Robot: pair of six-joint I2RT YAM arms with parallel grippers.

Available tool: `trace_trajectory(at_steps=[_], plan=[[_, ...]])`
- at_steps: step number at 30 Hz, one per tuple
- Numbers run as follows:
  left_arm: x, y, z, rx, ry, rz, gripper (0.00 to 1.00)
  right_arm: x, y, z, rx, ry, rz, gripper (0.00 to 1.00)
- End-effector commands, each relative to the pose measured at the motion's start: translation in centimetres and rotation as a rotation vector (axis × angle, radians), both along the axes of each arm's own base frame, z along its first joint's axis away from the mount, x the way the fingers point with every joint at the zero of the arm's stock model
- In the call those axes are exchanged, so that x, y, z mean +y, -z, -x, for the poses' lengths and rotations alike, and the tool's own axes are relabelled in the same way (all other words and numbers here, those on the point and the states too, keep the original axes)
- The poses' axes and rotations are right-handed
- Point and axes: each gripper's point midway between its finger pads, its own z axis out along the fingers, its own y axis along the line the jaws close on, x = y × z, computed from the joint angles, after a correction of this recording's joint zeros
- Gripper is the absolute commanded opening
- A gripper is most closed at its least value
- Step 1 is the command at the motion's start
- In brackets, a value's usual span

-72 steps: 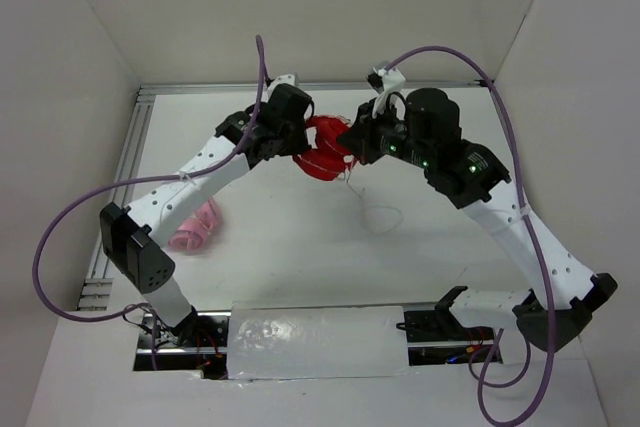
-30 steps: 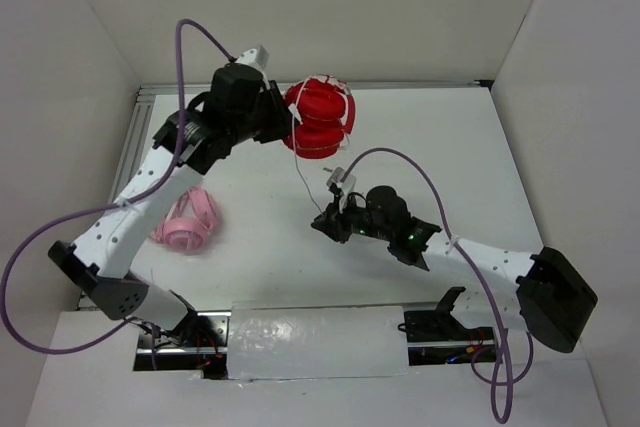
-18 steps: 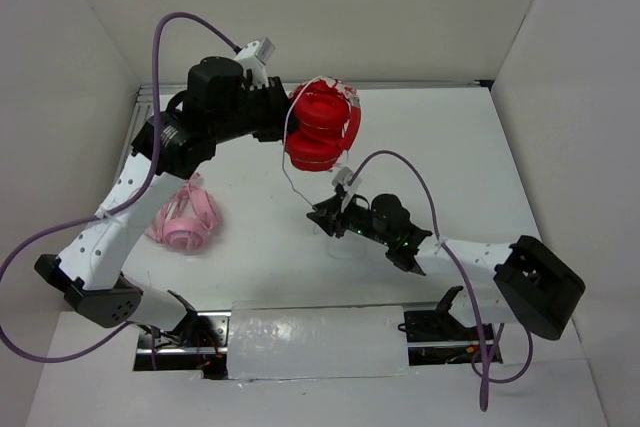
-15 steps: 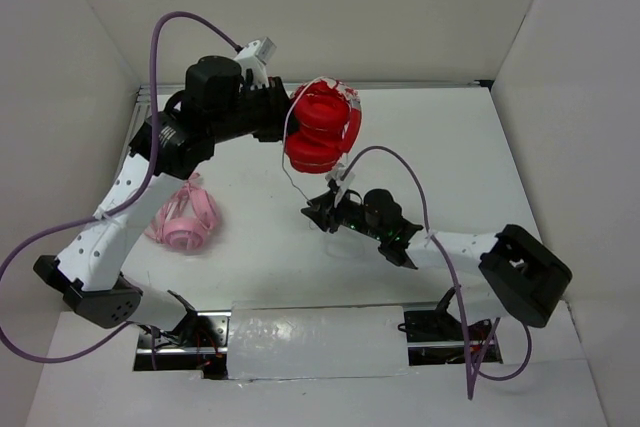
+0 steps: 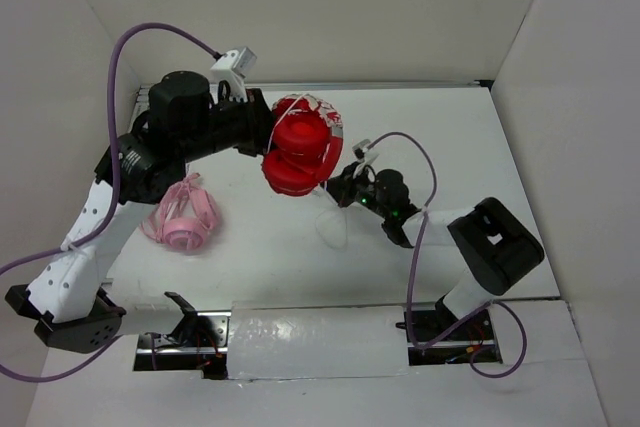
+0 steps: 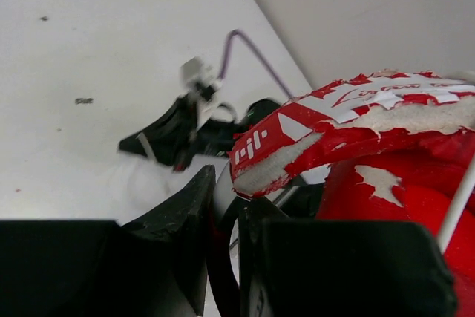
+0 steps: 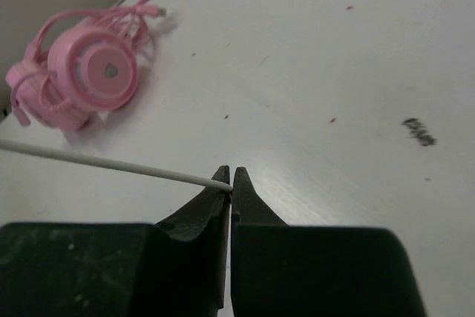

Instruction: Wrap the headphones

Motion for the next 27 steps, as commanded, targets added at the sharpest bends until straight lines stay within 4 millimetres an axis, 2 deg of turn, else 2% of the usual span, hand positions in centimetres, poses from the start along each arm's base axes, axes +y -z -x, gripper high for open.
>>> trace_trajectory(at_steps=[1,2,4,5,6,8,9,13,14,15,17,18,19,20,21,22,23,24,26,27], plan=[[2.0,-3.1,-0.7,-0.120,-0.127,0.064,0.00,-5.0,-1.1,-3.1,0.047,0.179,-0.066,0.00],[2.7,-2.4,-1.4,-0.109,-0.187,0.054,0.00,-5.8,-2.1,-3.2,0.026,0.183,-0.077,0.00],[4.0,-1.7,-2.8,-0.088,-0.309,0.052,0.00,-6.6,-1.8,-2.2,0.034,0.154,-0.053,0.00],[5.5,-1.0,-4.6,-0.079,-0.440,0.025,0.00,-6.4,-2.5,-1.3,0.029,0.125,-0.039,0.00],[6.0,-0.6,-5.2,-0.071,-0.479,0.012,0.00,-6.1,-2.5,-0.7,0.032,0.107,-0.028,0.00],[6.0,-0.9,-6.1,-0.062,-0.508,0.001,0.00,-5.3,-2.9,0.5,0.015,0.092,0.012,0.00],[5.9,-1.0,-6.3,-0.068,-0.502,-0.008,0.00,-5.8,-3.1,0.7,0.017,0.118,0.027,0.00],[6.0,-2.3,-6.7,-0.121,-0.508,-0.007,0.00,-10.2,-2.3,-2.2,0.085,0.346,0.083,0.00],[6.2,-2.4,-6.5,-0.124,-0.512,-0.008,0.00,-11.3,-1.6,-2.5,0.123,0.369,0.095,0.00],[6.6,-2.4,-6.5,-0.128,-0.529,-0.014,0.00,-13.3,-1.7,-3.6,0.136,0.423,0.088,0.00],[7.4,-2.2,-6.3,-0.133,-0.553,-0.021,0.00,-15.4,-1.1,-4.4,0.175,0.477,0.092,0.00],[7.6,-2.2,-6.3,-0.141,-0.559,-0.030,0.00,-17.5,-1.2,-5.3,0.190,0.537,0.084,0.00],[7.7,-2.0,-6.1,-0.143,-0.553,-0.039,0.00,-18.2,-1.5,-5.9,0.194,0.556,0.078,0.00],[7.7,-2.7,-5.6,-0.169,-0.535,-0.025,0.00,-18.8,-1.3,-6.2,0.207,0.562,0.084,0.00],[6.9,-2.6,-5.1,-0.184,-0.468,-0.033,0.00,-19.7,-1.7,-7.0,0.207,0.570,0.070,0.00],[6.2,-2.3,-4.7,-0.189,-0.419,-0.037,0.00,-19.4,-2.1,-7.3,0.194,0.537,0.061,0.00],[5.8,-3.2,-3.8,-0.225,-0.367,-0.013,0.00,-19.1,-2.3,-7.5,0.197,0.509,0.061,0.00],[5.2,-3.3,-3.2,-0.264,-0.302,-0.032,0.00,-18.9,-3.6,-8.4,0.170,0.495,0.072,0.00],[3.0,-2.6,-1.3,-0.299,-0.117,-0.044,0.00,-17.9,-3.7,-8.5,0.190,0.423,0.092,0.00],[2.3,-2.3,-0.7,-0.297,-0.058,-0.038,0.00,-17.1,-4.8,-8.7,0.147,0.363,0.101,0.00]])
